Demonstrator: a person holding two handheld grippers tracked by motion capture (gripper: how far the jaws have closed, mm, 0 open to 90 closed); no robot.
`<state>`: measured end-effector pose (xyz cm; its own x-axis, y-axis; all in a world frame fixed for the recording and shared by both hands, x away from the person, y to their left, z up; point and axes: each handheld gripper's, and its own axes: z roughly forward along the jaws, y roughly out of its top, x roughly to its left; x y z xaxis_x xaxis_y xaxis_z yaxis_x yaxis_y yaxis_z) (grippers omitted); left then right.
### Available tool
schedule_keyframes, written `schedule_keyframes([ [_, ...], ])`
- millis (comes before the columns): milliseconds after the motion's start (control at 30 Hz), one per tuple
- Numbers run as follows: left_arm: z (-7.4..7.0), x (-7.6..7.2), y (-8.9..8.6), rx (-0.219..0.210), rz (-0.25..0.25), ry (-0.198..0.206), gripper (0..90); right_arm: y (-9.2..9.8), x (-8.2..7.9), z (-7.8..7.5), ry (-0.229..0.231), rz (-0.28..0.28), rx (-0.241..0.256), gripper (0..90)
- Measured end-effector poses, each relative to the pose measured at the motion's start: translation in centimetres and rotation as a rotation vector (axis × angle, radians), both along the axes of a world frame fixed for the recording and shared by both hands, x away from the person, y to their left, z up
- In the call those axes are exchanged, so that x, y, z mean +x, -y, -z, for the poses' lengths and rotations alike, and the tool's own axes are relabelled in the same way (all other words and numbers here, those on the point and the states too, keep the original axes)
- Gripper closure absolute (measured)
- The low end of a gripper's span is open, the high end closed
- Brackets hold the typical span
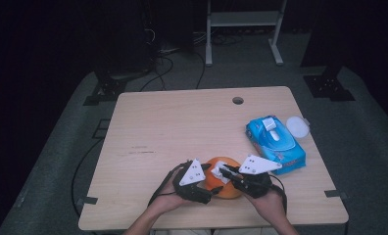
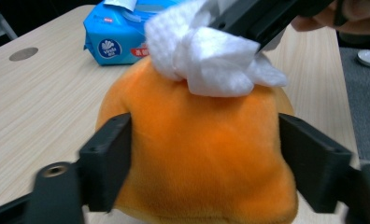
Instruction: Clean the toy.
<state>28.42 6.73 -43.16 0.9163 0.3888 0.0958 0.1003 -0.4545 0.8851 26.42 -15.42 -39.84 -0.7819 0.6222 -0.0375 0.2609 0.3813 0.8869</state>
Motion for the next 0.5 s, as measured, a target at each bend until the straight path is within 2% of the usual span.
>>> schedule_keyframes([
  [67, -0.12, 0.16, -0.05, -0.012, -0.013, -0.012, 13.2, 0.42, 0.24, 0.32, -0.012, 0.004, 0.004, 81.1],
  [133, -0.15, 0.42, -0.31, -0.031, -0.028, -0.046, 9.2, 0.49, 0.25, 0.32, -0.011, 0.004, -0.002, 81.1],
  [200, 0.0, 0.71, -0.52, -0.058, -0.033, -0.128, 9.5, 0.56, 0.25, 0.24, -0.015, 0.001, -0.003, 81.1],
  [233, 0.03, 0.74, -0.53, -0.066, -0.03, -0.143, 13.0, 0.62, 0.21, 0.21, -0.027, 0.002, -0.001, 81.1],
  [333, -0.16, 0.45, -0.41, -0.052, -0.031, -0.123, 21.6, 0.74, 0.11, 0.1, -0.024, 0.006, -0.005, 81.2],
  [367, -0.24, 0.26, -0.33, -0.045, -0.026, -0.104, 23.6, 0.71, 0.06, 0.03, -0.019, 0.007, -0.007, 81.3],
  [500, -0.35, 0.0, -0.16, -0.024, -0.01, -0.073, 26.8, 0.33, -0.46, -0.44, 0.001, 0.0, -0.027, 81.3],
])
